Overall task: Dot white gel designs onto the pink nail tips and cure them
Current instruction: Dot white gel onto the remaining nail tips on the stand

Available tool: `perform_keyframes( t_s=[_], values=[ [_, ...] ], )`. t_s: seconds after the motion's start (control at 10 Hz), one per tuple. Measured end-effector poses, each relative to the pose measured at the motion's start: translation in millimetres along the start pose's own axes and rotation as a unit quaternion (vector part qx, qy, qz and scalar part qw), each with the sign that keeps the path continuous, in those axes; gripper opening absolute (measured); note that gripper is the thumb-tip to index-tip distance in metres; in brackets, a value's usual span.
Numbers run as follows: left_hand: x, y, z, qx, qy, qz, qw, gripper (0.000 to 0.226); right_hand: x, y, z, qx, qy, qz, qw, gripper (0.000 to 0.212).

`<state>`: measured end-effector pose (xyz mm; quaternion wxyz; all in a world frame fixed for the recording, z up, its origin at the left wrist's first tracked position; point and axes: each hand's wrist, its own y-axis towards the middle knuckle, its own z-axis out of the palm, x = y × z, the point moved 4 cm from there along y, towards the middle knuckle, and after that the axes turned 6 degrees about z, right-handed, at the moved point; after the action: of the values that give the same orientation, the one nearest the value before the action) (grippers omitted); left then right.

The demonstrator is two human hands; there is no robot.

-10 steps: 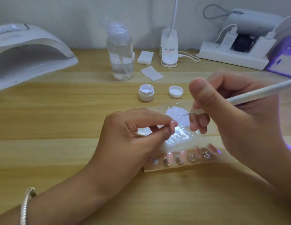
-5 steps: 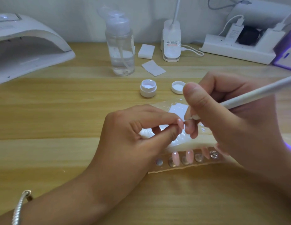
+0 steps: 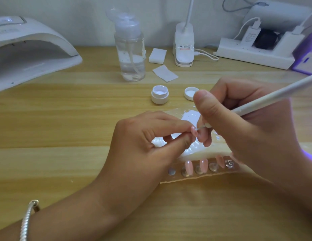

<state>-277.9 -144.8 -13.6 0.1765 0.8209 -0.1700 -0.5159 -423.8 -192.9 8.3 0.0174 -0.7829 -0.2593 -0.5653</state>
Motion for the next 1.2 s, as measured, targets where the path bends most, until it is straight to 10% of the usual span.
perform_keyframes(
  t_s=[1.2],
  values=[
    [1.2,-1.1,-0.5,-0.02,-0.008,-0.006,1.0,0.01,-0.9,2.8,-2.9,-0.061,0.069,-0.049,0.995,0.036]
  ],
)
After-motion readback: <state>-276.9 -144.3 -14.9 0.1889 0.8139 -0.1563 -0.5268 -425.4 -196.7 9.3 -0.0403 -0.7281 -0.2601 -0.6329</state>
